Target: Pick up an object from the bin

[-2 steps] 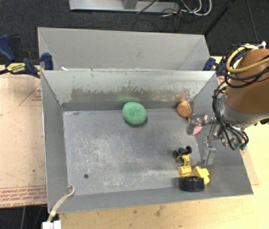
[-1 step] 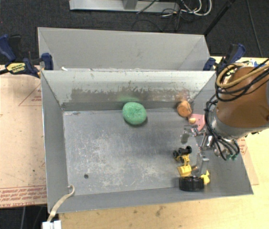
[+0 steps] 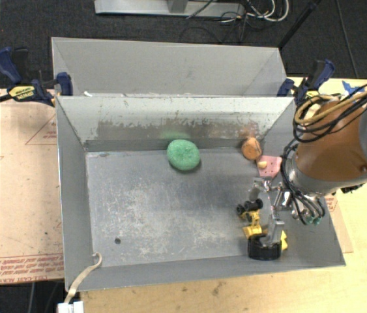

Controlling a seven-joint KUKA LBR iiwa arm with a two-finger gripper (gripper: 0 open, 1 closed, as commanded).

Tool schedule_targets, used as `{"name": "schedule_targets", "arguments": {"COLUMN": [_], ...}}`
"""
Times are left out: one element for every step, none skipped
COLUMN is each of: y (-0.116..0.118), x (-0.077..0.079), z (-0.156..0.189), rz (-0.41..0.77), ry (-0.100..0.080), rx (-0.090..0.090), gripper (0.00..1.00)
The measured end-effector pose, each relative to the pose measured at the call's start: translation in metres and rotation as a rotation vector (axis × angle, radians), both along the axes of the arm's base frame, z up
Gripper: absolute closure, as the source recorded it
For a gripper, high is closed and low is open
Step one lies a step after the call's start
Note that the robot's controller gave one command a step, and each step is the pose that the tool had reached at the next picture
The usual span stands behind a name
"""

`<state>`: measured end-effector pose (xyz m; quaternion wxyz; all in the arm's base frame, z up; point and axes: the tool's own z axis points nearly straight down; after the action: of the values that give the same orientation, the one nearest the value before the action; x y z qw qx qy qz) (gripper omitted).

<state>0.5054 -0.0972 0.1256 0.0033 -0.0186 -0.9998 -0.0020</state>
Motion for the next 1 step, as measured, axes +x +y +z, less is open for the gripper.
{"name": "schedule_targets", "arguments": {"y": [-0.024], "x": [0.0036], "z": [-0.0315], "rz": [-0.034], "ry": [-0.029], "rx": [-0.003], "gripper": [0.0]}}
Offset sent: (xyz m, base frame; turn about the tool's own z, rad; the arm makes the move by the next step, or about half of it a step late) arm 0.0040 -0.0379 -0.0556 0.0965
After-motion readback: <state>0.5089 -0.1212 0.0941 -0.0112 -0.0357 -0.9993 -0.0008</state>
